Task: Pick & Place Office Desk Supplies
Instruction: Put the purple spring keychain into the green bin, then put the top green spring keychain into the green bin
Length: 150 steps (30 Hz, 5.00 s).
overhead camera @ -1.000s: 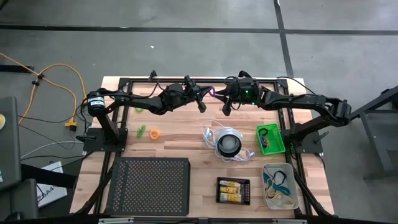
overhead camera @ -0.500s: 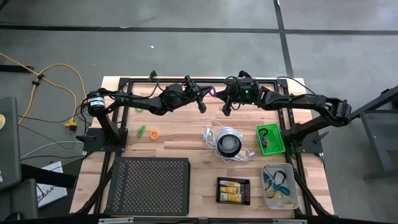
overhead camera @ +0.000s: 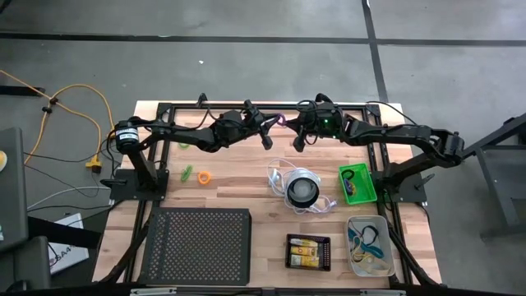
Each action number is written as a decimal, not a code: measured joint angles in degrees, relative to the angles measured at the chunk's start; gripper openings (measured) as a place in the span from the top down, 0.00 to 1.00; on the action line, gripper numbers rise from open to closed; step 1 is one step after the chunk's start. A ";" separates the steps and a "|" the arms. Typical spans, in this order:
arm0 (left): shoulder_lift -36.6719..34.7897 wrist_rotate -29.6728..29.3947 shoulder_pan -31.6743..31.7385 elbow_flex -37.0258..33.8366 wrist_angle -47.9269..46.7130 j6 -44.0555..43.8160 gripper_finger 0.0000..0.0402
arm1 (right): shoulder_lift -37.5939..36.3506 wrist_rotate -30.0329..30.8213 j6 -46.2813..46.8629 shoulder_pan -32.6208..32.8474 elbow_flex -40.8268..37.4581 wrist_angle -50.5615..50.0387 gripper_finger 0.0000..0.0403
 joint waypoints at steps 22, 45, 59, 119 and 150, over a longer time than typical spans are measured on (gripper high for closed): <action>0.00 0.14 -0.02 0.00 -1.37 -0.16 0.73 | -3.38 24.46 5.23 1.14 0.00 -16.33 1.00; 0.00 -0.08 -0.02 -0.01 -3.09 -0.92 0.73 | -30.35 19.69 34.32 11.69 0.02 -73.38 0.99; 0.00 -0.05 -0.02 -0.01 -3.13 -1.03 0.73 | -27.60 4.11 44.23 20.09 0.01 -89.26 0.99; -0.31 -0.23 -0.42 -0.04 -6.87 -2.11 0.73 | -8.50 9.17 20.63 9.95 0.02 -74.03 0.83; -24.46 -0.43 9.22 -0.06 -74.99 -6.70 0.73 | -8.48 -1.12 -1.06 -8.31 0.04 -24.81 0.83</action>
